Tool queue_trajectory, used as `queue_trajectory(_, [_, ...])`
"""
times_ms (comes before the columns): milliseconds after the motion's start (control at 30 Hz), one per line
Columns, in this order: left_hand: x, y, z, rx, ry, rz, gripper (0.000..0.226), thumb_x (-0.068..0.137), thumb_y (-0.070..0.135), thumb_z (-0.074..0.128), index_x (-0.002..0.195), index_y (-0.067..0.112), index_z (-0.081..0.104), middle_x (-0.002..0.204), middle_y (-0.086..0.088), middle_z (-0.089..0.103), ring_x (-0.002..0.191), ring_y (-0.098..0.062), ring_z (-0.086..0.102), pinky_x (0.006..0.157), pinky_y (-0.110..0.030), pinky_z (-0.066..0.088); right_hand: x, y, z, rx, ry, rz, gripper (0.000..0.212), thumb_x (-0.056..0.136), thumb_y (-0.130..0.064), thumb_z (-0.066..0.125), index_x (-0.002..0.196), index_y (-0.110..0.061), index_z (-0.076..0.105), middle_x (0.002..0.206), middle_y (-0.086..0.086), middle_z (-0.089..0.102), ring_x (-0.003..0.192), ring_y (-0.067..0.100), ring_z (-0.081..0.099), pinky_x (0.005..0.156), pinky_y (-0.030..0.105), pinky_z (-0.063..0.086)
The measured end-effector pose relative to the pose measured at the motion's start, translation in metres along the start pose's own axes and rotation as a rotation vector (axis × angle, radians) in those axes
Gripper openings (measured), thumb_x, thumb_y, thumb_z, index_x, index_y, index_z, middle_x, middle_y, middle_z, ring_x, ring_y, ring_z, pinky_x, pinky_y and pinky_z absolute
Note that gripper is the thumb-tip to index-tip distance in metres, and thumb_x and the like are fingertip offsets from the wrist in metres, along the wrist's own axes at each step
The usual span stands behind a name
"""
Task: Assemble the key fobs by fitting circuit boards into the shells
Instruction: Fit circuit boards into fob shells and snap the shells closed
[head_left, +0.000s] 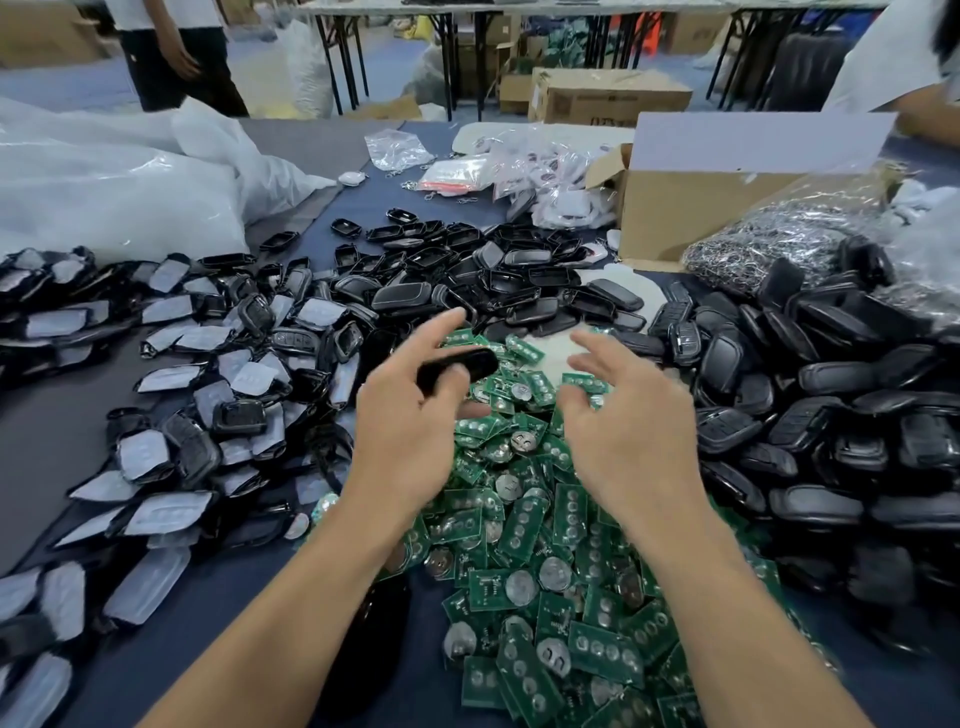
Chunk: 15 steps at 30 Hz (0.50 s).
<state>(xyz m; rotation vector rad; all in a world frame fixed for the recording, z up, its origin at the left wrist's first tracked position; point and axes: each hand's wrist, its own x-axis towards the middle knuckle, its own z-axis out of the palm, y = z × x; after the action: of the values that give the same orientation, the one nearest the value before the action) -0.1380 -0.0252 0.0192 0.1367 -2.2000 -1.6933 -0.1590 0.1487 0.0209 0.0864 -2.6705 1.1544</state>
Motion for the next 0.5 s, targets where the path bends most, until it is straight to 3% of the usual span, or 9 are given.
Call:
queue_trajectory(67, [0.002, -0.002, -0.002, -0.047, 0.085, -0.063, 0.036, 0.102, 0.004, 0.062, 0.113, 0.038, 0.061, 0.100, 0.005, 0.070, 0.070, -0.014, 0.078, 0.060, -0.024, 0.062, 0.000, 0.002, 0.002, -0.247, -0.096, 0.023, 0.058, 0.099, -0.029, 0.061, 0.155, -0.031, 0.044, 0.139, 0.003, 0.063, 0.135, 0.023, 0.047, 0.117, 0.042, 0.034])
queue_trajectory(167, [0.005, -0.005, -0.004, -0.042, 0.116, -0.098, 0.022, 0.094, 0.005, 0.070, 0.101, 0.023, 0.060, 0.069, 0.000, 0.074, 0.057, -0.019, 0.075, 0.053, -0.028, 0.061, -0.002, 0.007, 0.008, -0.307, -0.232, 0.008, 0.048, 0.102, -0.035, 0.054, 0.150, -0.028, 0.051, 0.142, 0.004, 0.061, 0.139, 0.026, 0.041, 0.121, 0.041, 0.025])
queue_trajectory(267, [0.006, -0.006, -0.005, -0.015, 0.112, -0.143, 0.021, 0.085, 0.002, 0.073, 0.089, 0.023, 0.070, 0.058, -0.007, 0.071, 0.046, -0.020, 0.067, 0.046, -0.024, 0.053, 0.003, 0.010, 0.008, -0.192, -0.184, 0.044, 0.030, 0.097, -0.033, 0.066, 0.127, -0.032, 0.069, 0.111, 0.007, 0.067, 0.117, 0.031, 0.058, 0.109, 0.039, 0.043])
queue_trajectory(333, [0.008, -0.007, -0.006, -0.074, 0.099, -0.203, 0.022, 0.083, 0.000, 0.075, 0.083, 0.022, 0.074, 0.061, -0.009, 0.072, 0.045, -0.020, 0.063, 0.042, -0.023, 0.048, 0.005, 0.011, 0.010, -0.115, -0.130, 0.043, 0.023, 0.093, -0.027, 0.073, 0.113, -0.036, 0.074, 0.103, 0.000, 0.066, 0.093, 0.019, 0.064, 0.097, 0.033, 0.049])
queue_trajectory(433, [0.010, -0.008, -0.010, -0.148, 0.048, -0.273, 0.016, 0.085, 0.005, 0.079, 0.084, 0.021, 0.078, 0.064, -0.012, 0.072, 0.046, -0.018, 0.061, 0.041, -0.021, 0.044, 0.006, 0.013, 0.011, 0.044, -0.060, 0.036, 0.029, 0.091, -0.017, 0.075, 0.116, -0.032, 0.076, 0.099, -0.011, 0.076, 0.069, 0.003, 0.063, 0.090, 0.033, 0.057])
queue_trajectory(500, [0.010, -0.009, -0.009, -0.144, 0.051, -0.270, 0.013, 0.087, 0.008, 0.079, 0.085, 0.021, 0.080, 0.065, -0.013, 0.073, 0.047, -0.017, 0.061, 0.042, -0.021, 0.044, 0.007, 0.013, 0.011, 0.170, 0.012, 0.037, 0.030, 0.092, -0.015, 0.074, 0.117, -0.031, 0.076, 0.087, -0.017, 0.077, 0.058, 0.004, 0.062, 0.073, 0.027, 0.058])
